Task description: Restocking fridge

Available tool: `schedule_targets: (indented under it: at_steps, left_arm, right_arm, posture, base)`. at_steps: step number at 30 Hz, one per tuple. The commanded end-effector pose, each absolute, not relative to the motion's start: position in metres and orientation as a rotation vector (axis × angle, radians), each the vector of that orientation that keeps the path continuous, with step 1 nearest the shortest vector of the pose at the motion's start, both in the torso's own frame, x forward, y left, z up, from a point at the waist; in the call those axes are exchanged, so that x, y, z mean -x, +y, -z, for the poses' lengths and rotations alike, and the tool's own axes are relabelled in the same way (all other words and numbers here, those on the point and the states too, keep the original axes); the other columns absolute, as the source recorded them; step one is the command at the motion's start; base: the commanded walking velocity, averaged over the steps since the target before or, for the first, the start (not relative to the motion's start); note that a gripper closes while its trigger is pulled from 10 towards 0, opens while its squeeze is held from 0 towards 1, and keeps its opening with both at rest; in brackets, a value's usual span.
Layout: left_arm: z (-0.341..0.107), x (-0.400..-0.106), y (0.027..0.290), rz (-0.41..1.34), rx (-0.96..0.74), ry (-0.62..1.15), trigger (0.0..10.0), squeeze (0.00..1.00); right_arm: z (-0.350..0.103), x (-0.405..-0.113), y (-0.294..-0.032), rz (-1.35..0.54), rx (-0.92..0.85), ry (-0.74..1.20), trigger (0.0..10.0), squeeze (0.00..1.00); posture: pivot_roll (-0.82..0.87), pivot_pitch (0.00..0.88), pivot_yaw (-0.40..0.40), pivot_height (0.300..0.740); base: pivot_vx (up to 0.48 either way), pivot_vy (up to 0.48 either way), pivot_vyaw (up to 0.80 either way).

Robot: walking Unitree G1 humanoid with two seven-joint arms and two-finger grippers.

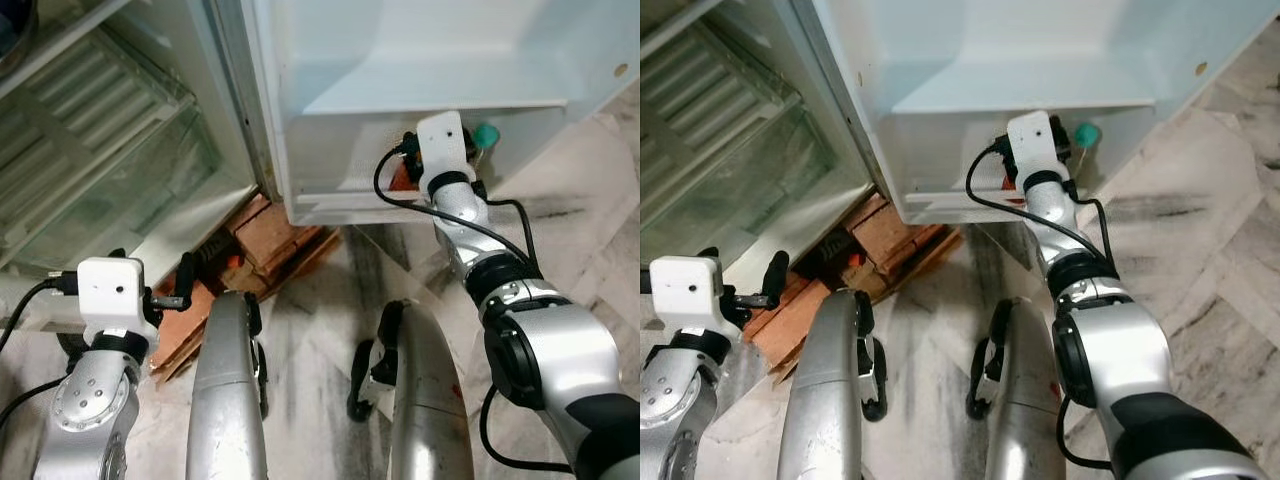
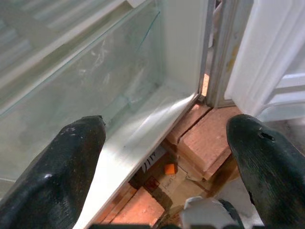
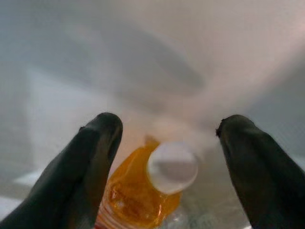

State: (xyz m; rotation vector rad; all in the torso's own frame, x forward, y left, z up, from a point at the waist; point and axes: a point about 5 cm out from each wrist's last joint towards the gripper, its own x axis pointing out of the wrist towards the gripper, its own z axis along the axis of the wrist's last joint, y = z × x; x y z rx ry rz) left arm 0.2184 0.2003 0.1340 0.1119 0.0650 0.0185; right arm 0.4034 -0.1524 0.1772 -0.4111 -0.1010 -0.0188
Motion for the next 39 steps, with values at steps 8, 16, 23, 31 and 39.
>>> schedule_targets:
  at_steps: [8, 16, 23, 31, 39]
  left_arm:
    - [-0.121, -0.234, 0.201, -0.038, -0.085, 0.072, 10.0, 0.0]
    - [-0.108, -0.239, 0.194, -0.035, -0.058, 0.08, 10.0, 0.0]
    - [-0.105, -0.249, 0.195, -0.046, -0.046, 0.06, 10.0, 0.0]
    - [-0.114, -0.276, 0.191, -0.027, -0.07, -0.008, 10.0, 0.0]
    - [-0.105, -0.275, 0.19, -0.063, -0.029, -0.016, 10.0, 0.0]
  right_arm:
    - [-0.168, -0.399, -0.147, -0.054, 0.242, -0.075, 10.0, 1.0]
    - [-0.105, -0.357, -0.147, -0.162, 0.115, 0.042, 10.0, 1.0]
    - [-0.084, -0.305, -0.142, -0.163, 0.017, -0.051, 10.0, 0.95]
    - [-0.108, -0.303, -0.149, -0.073, -0.023, -0.142, 10.0, 0.0]
    - [-0.118, -0.304, -0.16, -0.068, -0.017, -0.169, 10.0, 0.0]
  posture:
    - [0.12, 0.194, -0.025, 0.583]
    - [0.08, 0.121, -0.043, 0.583]
    - [0.07, 0.049, -0.035, 0.583]
    - [0.03, 0.0, -0.015, 0.583]
    - [0.01, 0.0, -0.031, 0.603]
  base:
    - [0.0, 0.0, 0.0]
    - [0.0, 0.0, 0.0]
    - [0.0, 0.0, 0.0]
    - [0.0, 0.0, 0.0]
    - [0.0, 0.0, 0.0]
